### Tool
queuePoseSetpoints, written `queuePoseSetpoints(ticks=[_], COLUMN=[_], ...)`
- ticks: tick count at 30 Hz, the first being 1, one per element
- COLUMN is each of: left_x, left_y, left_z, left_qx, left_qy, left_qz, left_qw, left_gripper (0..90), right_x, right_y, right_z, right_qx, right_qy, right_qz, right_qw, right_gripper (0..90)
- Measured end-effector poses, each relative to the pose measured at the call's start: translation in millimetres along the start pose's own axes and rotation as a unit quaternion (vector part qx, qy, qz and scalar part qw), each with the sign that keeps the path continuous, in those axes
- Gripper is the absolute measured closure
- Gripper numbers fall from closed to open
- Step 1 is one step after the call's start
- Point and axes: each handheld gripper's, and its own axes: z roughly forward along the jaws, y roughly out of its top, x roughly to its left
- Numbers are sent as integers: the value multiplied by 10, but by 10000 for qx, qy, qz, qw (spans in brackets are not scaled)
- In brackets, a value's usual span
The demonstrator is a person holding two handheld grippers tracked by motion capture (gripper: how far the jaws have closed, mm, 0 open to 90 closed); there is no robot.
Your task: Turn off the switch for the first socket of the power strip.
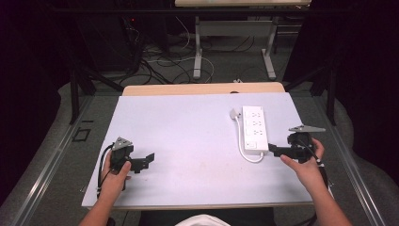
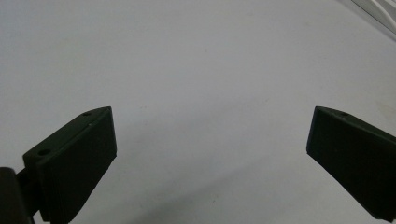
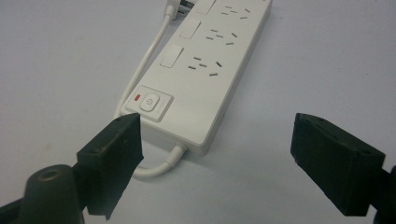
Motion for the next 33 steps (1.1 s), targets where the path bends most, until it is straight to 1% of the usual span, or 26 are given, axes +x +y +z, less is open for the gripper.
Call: queuePoseSetpoints(ticks=[4, 5, 7, 17, 21, 28, 30, 33], left_x=[1, 1, 2, 3, 3, 5, 4, 5], left_y=[0, 0, 0, -1, 0, -1, -1, -1], left_z=[0, 0, 0, 1, 1, 1, 1, 1], left_qx=[2, 2, 5, 9, 9, 12, 11, 11], left_qy=[-2, -2, 1, 2, -1, -1, 2, 2], left_qz=[-4, -4, -1, 3, 2, 6, -2, -1], left_qw=[10000, 10000, 10000, 10000, 10000, 10000, 10000, 10000], left_gripper=[17, 17, 17, 17, 17, 17, 17, 17], right_x=[17, 29, 30, 51, 59, 90, 100, 109], right_y=[48, 62, 86, 207, 266, 346, 381, 404], right_z=[3, 3, 1, 13, 16, 37, 47, 56], right_qx=[63, 82, 92, 223, 260, 306, 344, 367], right_qy=[-7, -15, 4, 42, 1, 16, 11, -4], right_qz=[-102, -68, -106, -137, -214, -244, -304, -315], right_qw=[9999, 9999, 9999, 9996, 9994, 9992, 9989, 9988], right_gripper=[162, 162, 165, 171, 174, 176, 178, 178])
